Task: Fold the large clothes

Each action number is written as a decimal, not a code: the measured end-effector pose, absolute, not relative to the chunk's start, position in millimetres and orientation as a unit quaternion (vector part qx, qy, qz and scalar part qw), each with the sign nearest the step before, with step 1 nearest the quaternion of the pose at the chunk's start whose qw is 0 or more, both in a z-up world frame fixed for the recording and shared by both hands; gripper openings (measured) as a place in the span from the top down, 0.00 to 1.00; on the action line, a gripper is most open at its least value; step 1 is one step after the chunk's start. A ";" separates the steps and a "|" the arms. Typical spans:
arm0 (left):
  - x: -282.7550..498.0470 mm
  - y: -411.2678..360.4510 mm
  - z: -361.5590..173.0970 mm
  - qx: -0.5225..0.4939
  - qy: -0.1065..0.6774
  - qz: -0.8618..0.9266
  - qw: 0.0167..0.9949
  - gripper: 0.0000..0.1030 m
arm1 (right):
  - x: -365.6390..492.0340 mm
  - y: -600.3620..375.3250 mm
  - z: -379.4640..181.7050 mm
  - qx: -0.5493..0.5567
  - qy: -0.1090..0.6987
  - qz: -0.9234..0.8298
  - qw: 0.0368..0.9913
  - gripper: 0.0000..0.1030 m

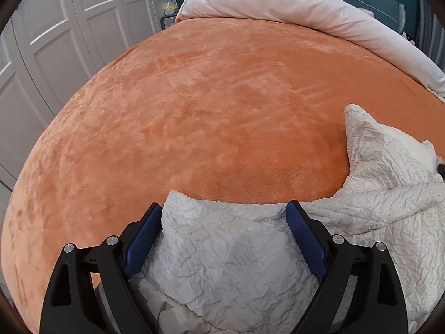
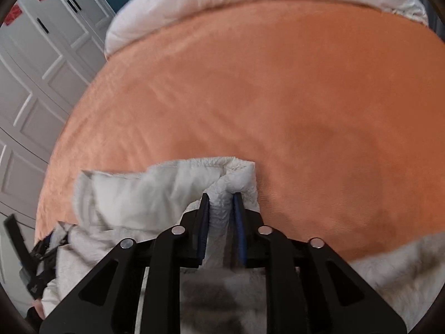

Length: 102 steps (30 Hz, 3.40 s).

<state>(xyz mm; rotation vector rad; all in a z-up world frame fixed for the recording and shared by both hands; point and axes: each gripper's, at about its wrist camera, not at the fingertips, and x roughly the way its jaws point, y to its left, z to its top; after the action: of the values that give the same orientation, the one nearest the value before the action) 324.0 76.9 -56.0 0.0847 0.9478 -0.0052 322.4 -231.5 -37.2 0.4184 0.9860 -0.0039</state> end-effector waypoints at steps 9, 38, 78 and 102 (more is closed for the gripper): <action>272.1 152.6 14.1 -0.091 0.405 -0.043 0.909 0.05 | 173.4 -295.9 26.5 0.116 0.381 -0.097 0.912 0.21; 364.7 79.0 -57.1 0.057 0.462 0.000 0.885 0.95 | 242.6 -347.0 -75.4 0.289 0.419 -0.110 0.854 0.69; 163.2 -3.7 -39.2 0.043 0.361 -0.026 0.931 0.38 | 142.8 -119.3 -55.2 0.081 0.361 0.038 0.928 0.72; 77.8 142.7 35.2 -0.100 0.359 0.054 0.926 0.25 | 89.1 -65.2 11.9 0.006 0.409 -0.004 0.912 0.67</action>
<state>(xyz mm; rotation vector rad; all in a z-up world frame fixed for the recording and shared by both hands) 77.8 142.7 35.2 -0.2056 0.7367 0.1104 89.1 -65.2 11.9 0.0114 0.8437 -0.0081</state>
